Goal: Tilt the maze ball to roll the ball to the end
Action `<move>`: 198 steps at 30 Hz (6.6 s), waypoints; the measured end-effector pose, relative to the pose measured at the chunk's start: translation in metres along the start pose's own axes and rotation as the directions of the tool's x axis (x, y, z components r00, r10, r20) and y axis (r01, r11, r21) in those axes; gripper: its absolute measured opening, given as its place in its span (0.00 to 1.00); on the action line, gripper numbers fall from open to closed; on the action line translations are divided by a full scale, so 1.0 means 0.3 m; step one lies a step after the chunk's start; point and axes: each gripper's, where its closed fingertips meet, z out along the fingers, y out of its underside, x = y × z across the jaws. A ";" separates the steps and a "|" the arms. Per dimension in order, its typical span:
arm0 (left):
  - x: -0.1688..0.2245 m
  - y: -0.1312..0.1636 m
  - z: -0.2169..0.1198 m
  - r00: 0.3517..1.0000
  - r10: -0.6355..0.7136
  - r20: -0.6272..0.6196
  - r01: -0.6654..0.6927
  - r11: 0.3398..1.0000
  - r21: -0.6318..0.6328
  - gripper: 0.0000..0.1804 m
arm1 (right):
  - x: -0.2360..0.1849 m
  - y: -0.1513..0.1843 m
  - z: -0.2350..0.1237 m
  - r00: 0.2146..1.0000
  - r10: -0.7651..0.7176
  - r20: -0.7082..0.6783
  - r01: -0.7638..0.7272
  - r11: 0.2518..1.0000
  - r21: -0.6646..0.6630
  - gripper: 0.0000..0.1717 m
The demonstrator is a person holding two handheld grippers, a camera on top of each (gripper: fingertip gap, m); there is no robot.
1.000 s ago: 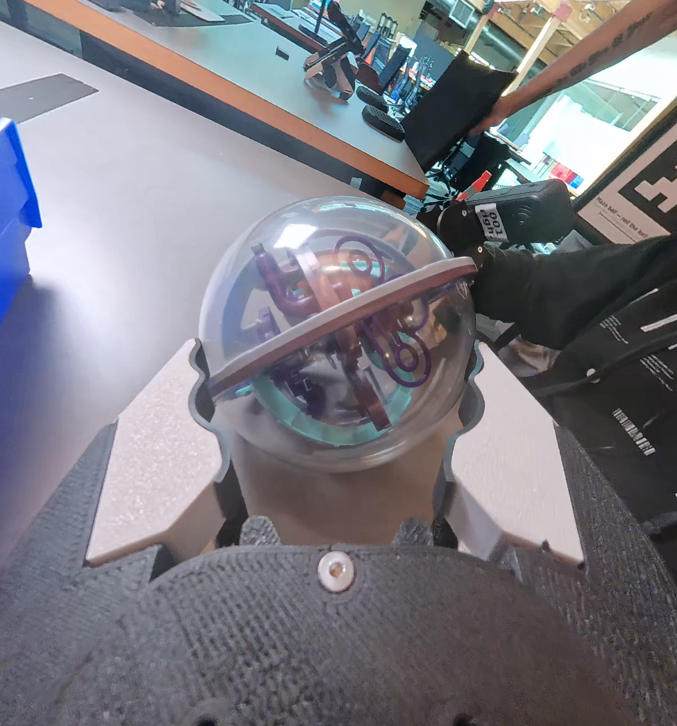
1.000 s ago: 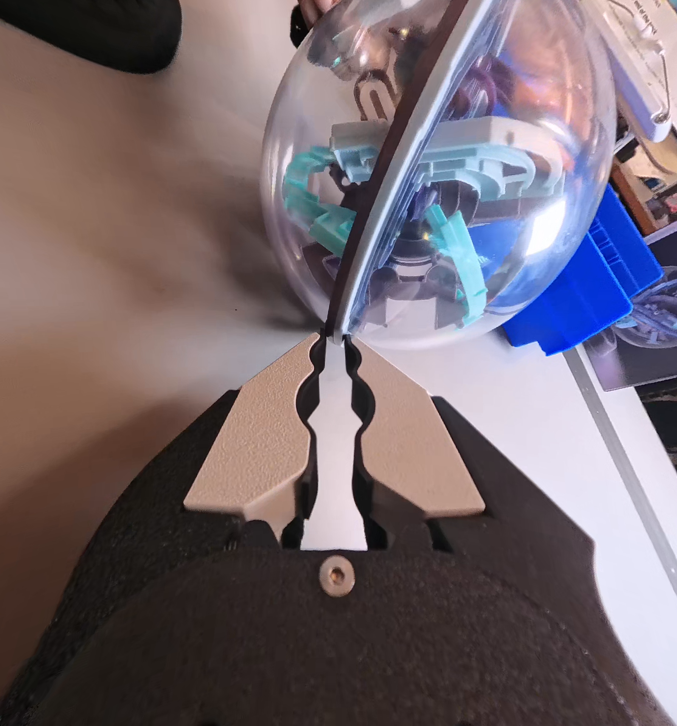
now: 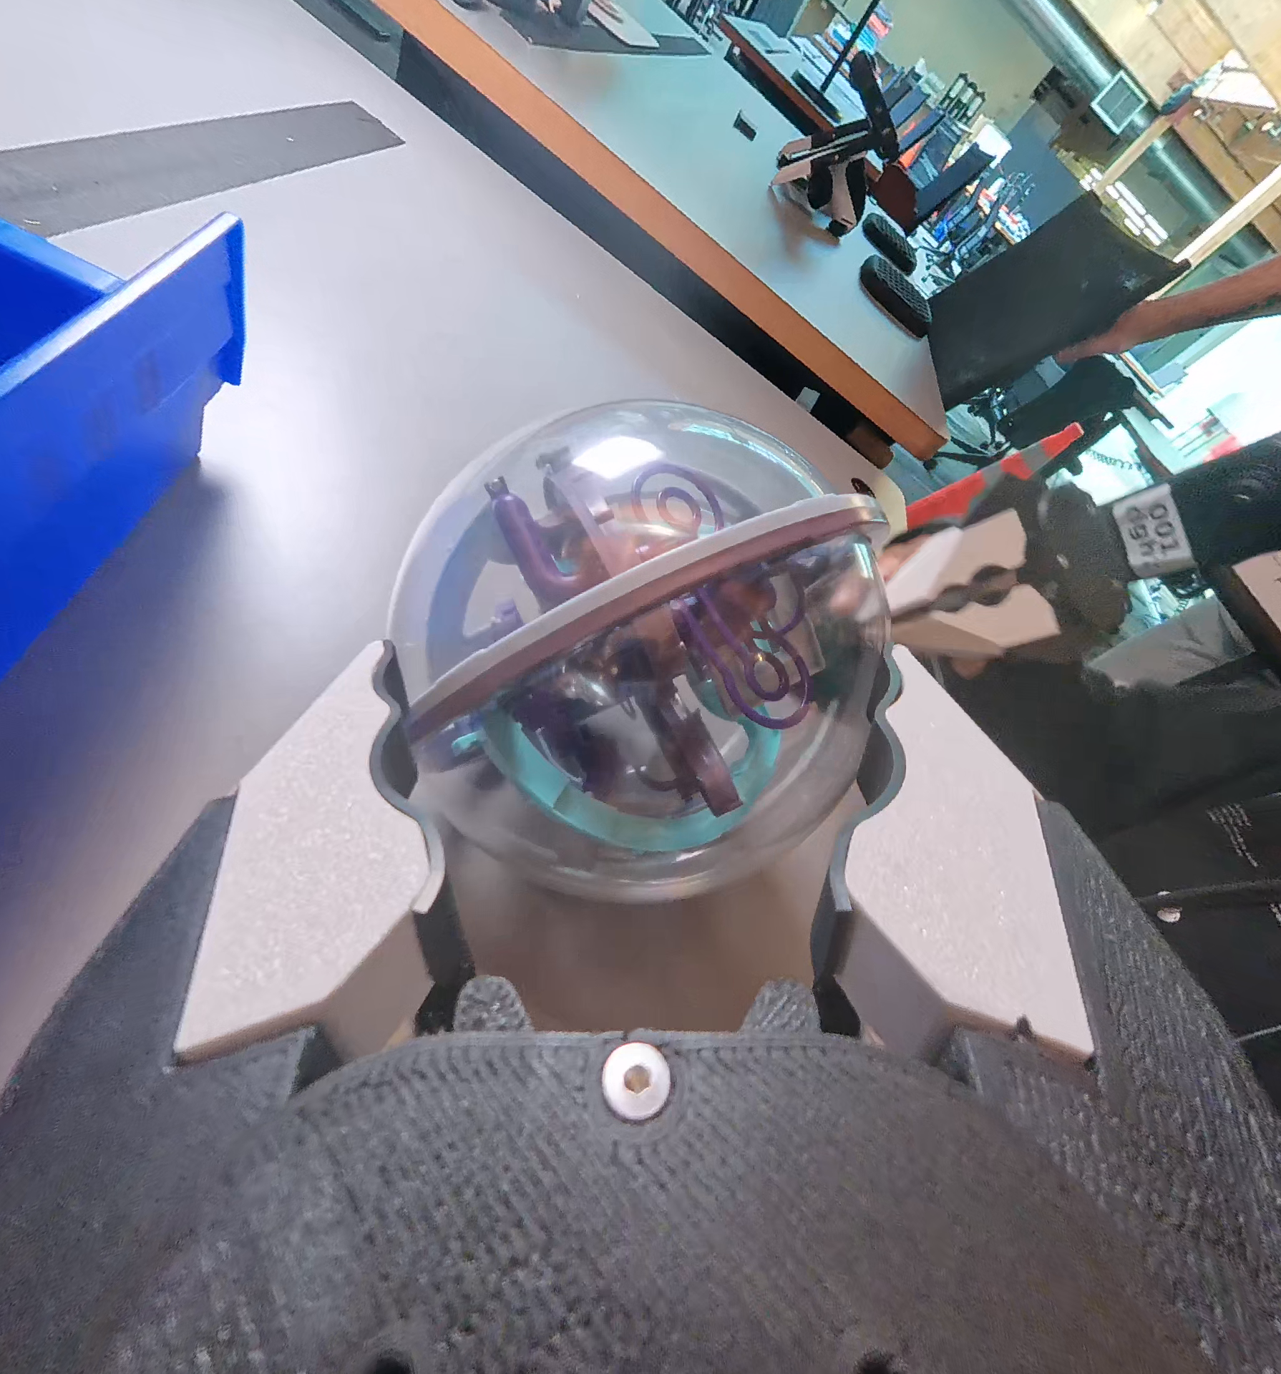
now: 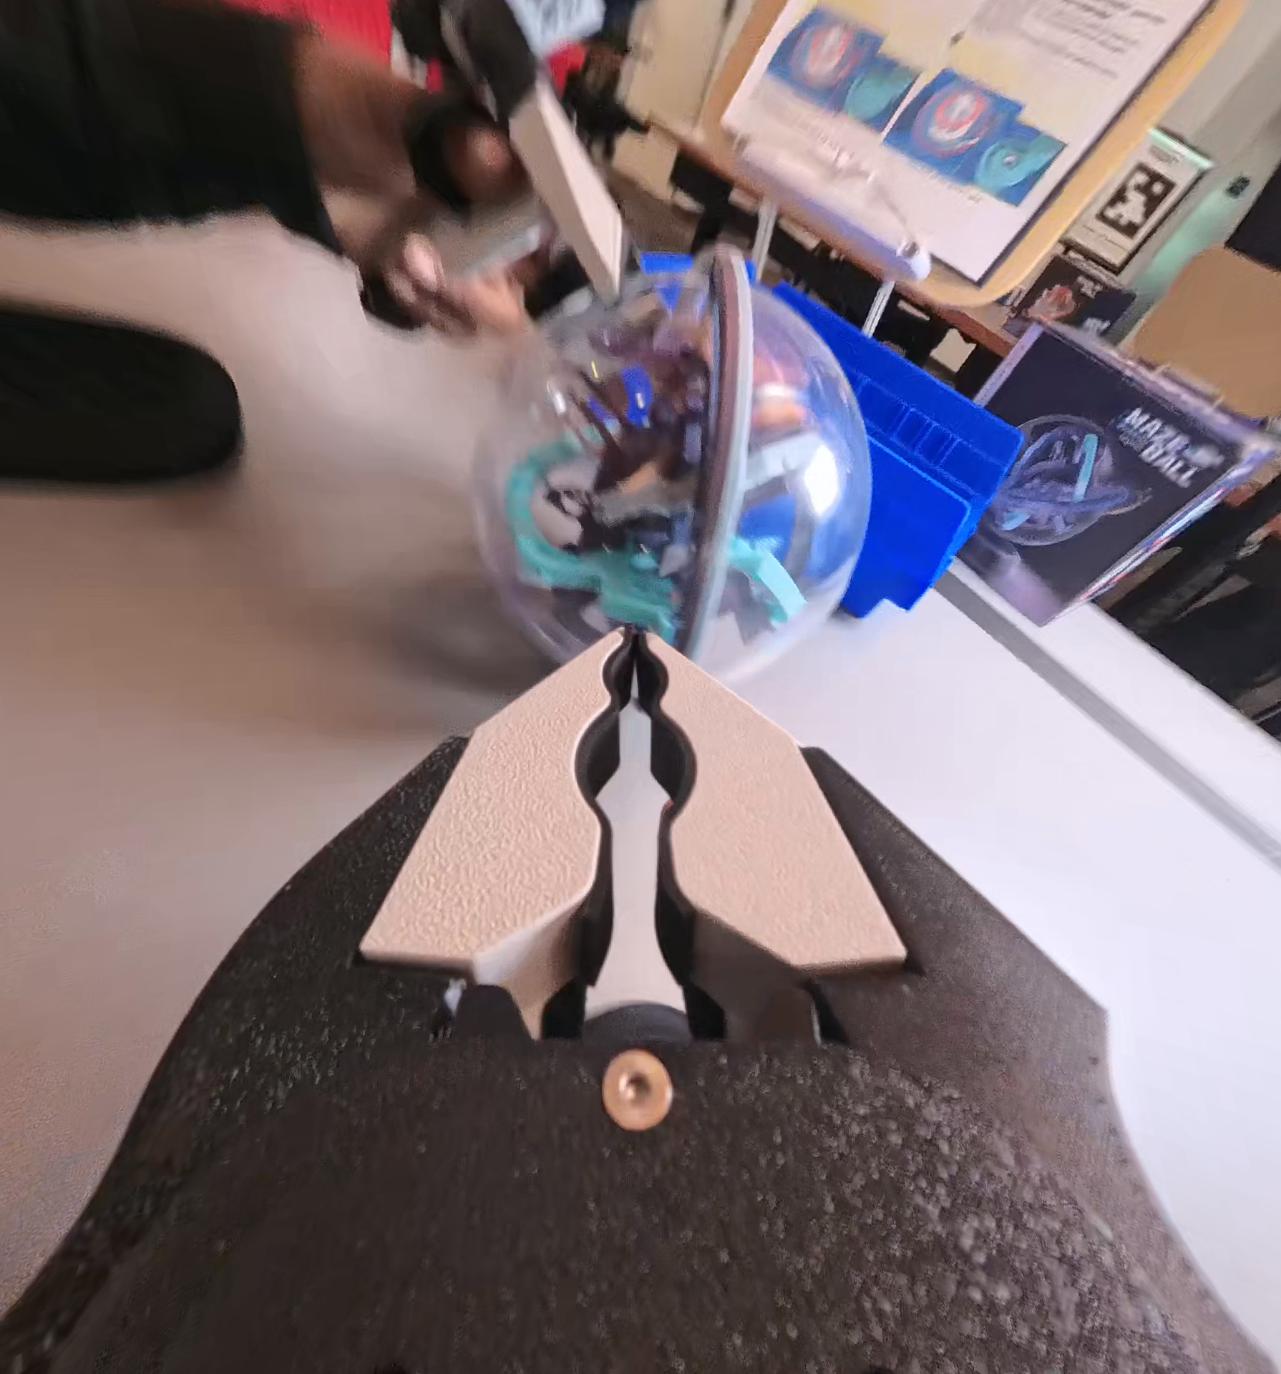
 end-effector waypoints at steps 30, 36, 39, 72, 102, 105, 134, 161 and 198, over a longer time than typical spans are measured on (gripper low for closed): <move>-0.039 -0.032 -0.007 0.997 -0.054 0.059 0.053 0.998 0.029 0.65 | 0.098 -0.008 0.051 0.984 0.156 -0.085 -0.155 0.988 0.024 0.16; -0.040 -0.038 -0.005 0.997 -0.056 0.056 0.055 0.998 0.031 0.64 | 0.119 0.060 0.106 0.995 -0.004 0.102 0.007 0.999 -0.036 0.07; -0.036 -0.042 -0.002 0.997 -0.047 0.059 0.046 0.999 0.027 0.64 | 0.119 0.067 0.124 0.993 0.001 0.120 0.004 0.999 -0.039 0.03; 0.019 -0.028 0.002 0.966 0.250 0.068 -0.257 0.955 0.147 0.82 | 0.091 0.204 0.152 0.971 0.142 0.192 -0.102 0.974 -0.202 0.03; -0.033 0.011 0.101 0.953 0.274 0.129 -0.293 0.943 0.160 0.79 | 0.153 0.152 0.106 0.575 0.747 0.334 -0.683 0.663 -0.307 0.03; -0.019 -0.002 0.091 0.963 0.237 0.126 -0.253 0.957 0.138 0.79 | 0.104 0.161 0.108 0.503 0.788 0.355 -0.708 0.611 -0.355 0.03; 0.023 -0.038 0.001 0.951 0.309 0.026 -0.309 0.942 0.133 0.83 | 0.133 0.115 0.171 0.951 -0.110 0.288 0.121 0.992 -0.022 0.68; -0.027 0.059 0.084 0.957 0.272 0.103 -0.277 0.960 0.039 0.82 | 0.121 0.202 0.209 0.948 0.078 0.307 -0.032 0.988 -0.152 0.58; -0.018 0.121 -0.028 0.917 0.399 0.015 -0.399 0.917 0.020 0.87 | 0.119 0.150 0.159 0.950 -0.120 0.288 0.147 0.986 -0.075 0.57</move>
